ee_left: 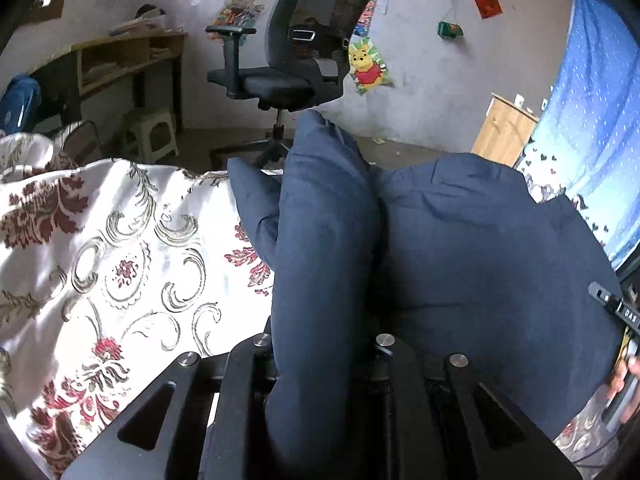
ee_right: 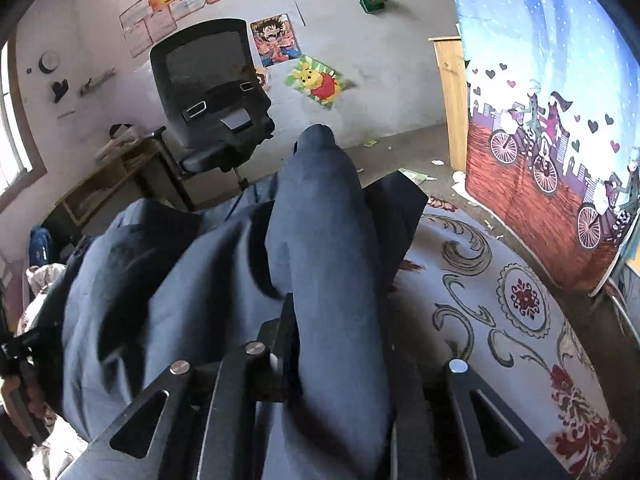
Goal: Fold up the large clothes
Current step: 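Release the folded jacket with both tools and pull them back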
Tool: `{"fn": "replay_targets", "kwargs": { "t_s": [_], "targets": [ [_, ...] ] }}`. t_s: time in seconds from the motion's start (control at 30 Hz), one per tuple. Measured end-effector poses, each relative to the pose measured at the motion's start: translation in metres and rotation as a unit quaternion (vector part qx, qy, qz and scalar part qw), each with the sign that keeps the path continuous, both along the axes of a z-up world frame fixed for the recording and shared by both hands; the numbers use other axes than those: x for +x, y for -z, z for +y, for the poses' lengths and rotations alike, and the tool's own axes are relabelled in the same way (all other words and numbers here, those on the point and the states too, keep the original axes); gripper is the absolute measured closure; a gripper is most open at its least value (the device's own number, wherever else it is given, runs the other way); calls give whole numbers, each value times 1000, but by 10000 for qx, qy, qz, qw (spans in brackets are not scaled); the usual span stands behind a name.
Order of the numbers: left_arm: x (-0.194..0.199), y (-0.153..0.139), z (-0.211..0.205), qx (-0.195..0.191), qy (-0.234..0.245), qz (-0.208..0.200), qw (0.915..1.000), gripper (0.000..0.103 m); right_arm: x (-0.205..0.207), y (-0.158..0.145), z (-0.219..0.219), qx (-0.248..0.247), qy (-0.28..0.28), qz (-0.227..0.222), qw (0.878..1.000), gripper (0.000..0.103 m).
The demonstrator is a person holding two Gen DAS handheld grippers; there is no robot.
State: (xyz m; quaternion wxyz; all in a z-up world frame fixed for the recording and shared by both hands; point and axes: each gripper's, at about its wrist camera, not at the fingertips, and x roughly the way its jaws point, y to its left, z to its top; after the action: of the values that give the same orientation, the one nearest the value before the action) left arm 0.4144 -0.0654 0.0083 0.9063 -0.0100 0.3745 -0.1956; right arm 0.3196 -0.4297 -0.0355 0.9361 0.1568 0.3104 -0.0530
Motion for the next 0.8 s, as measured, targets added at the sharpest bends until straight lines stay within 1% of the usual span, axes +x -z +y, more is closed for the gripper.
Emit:
{"fn": "replay_targets", "kwargs": {
  "t_s": [0.07,0.1,0.13,0.17,0.2,0.23,0.27,0.3,0.33,0.37,0.4,0.43,0.47,0.5,0.57,0.6,0.67,0.7,0.8],
  "targets": [
    [-4,2,-2,84,-43,-49,9999,84,1,-1,-2,-74,3,-13,10000,78],
    [-5,4,-3,118,-95,-51,9999,83,1,0,-2,-82,28,-11,10000,74],
    [-6,5,-3,142,-160,-37,9998,80,1,0,-1,-97,62,6,9999,70],
    [-7,8,-4,151,-243,-14,9996,75,1,-3,2,-105,79,12,9999,55],
    [-7,9,-3,124,-317,37,9994,72,1,-2,2,-112,90,2,9999,41],
    [-6,12,-2,82,-344,90,9993,67,-1,-2,3,-135,111,-7,9998,34],
    [-5,13,-1,11,-363,181,9992,63,-4,-4,4,-163,125,-8,9998,25],
    [-4,14,1,-65,-395,256,9989,60,-5,-3,5,-207,131,-1,9997,22],
    [-3,12,4,-163,-450,304,9984,54,-6,-3,7,-300,142,29,9994,21],
    [-4,11,8,-292,-517,362,9976,45,-8,-5,9,-371,150,46,9992,19],
    [-4,8,11,-391,-566,411,9968,40,-9,-5,10,-428,160,54,9989,17],
    [-5,5,13,-477,-617,454,9959,33,-11,-7,11,-448,177,51,9988,15],
    [-7,2,15,-535,-717,466,9949,30,-13,-8,12,-443,203,32,9988,13],
    [-10,-2,16,-549,-808,442,9942,28,-16,-10,12,-428,226,2,9988,11],
    [-15,-10,17,-545,-871,349,9941,23,-21,-16,12,-449,288,-65,9986,7],
    [-19,-15,16,-511,-878,293,9944,21,-24,-19,13,-478,321,-102,9983,3],
    [-27,-23,12,-359,-925,169,9949,7,-30,-27,16,-532,323,-203,9979,2],
    [-32,-27,10,-303,-965,65,9948,6,-33,-31,18,-575,312,-259,9975,1],
    [-53,-42,4,-4,-1110,-437,9929,3,-43,-43,26,-737,301,-437,9959,0]
  ]
}}
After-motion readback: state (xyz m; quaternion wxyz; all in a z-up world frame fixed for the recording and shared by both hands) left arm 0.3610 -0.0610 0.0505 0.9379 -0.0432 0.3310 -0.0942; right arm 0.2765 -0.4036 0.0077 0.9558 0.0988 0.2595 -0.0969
